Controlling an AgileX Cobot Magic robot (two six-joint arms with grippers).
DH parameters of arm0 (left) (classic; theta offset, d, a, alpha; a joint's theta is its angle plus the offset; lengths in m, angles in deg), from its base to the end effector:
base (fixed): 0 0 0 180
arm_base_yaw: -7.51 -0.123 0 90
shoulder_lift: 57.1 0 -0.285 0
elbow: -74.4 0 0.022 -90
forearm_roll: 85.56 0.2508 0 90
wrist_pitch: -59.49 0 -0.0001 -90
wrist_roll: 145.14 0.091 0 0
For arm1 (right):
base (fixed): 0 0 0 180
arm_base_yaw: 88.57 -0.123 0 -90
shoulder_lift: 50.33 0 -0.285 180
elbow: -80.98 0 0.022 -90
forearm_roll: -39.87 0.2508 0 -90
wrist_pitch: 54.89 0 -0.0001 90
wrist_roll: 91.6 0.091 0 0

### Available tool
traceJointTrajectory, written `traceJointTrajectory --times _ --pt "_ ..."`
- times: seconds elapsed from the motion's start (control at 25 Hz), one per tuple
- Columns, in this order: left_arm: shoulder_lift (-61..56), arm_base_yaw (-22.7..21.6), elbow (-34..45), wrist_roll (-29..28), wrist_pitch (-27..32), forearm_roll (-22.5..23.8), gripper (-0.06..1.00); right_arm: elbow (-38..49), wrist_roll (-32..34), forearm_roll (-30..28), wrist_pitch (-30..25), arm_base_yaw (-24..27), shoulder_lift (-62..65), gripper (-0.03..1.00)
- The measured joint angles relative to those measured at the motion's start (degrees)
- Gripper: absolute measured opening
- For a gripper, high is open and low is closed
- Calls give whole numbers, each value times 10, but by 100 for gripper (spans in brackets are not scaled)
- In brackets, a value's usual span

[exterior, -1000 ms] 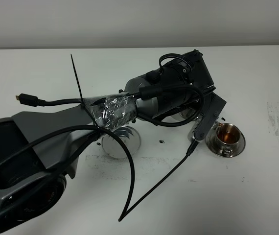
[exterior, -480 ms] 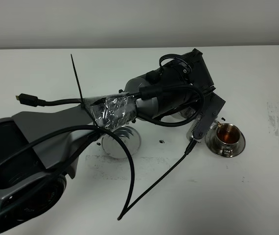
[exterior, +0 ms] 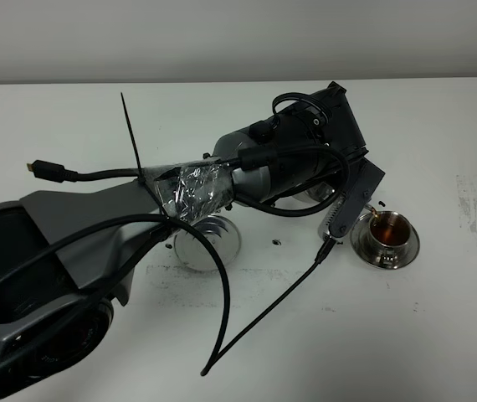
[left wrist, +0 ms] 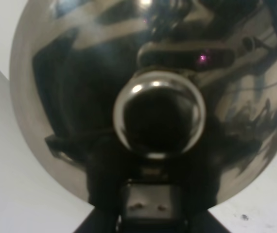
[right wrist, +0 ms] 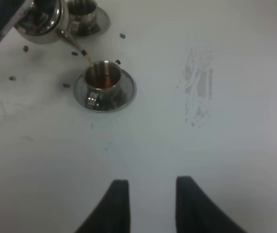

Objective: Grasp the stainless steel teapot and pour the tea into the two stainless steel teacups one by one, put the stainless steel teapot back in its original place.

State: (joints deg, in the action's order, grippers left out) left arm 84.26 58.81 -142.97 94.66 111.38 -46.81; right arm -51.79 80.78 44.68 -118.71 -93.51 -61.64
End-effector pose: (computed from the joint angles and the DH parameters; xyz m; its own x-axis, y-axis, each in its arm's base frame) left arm 0.3553 -0.3717 0.1939 0.4827 0.7863 0.3857 0.5686 -0.6163 0.5448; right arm -0.0009 0.0068 0.2800 -0.5153 -0.1404 -0.8454 -0.1995 0.9790 -0.0409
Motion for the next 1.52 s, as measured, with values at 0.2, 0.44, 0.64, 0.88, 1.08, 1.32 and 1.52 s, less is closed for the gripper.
traceJointTrajectory --times 0.2,0.44,0.64,0.88,1.08,1.32,1.52 --pt "0 1 0 1 -2 0 17 0 0 0 0 0 0 23" --pt "0 2 0 1 -5 0 17 0 0 0 0 0 0 23" --pt "0 3 0 1 -5 -1 17 0 0 0 0 0 0 23" --pt "0 4 0 1 -5 0 17 0 0 0 0 0 0 23" --pt "0 4 0 1 -5 4 17 0 0 0 0 0 0 23" --pt "0 4 0 1 -8 11 17 0 0 0 0 0 0 23" --pt "0 5 0 1 -19 11 17 0 0 0 0 0 0 23"
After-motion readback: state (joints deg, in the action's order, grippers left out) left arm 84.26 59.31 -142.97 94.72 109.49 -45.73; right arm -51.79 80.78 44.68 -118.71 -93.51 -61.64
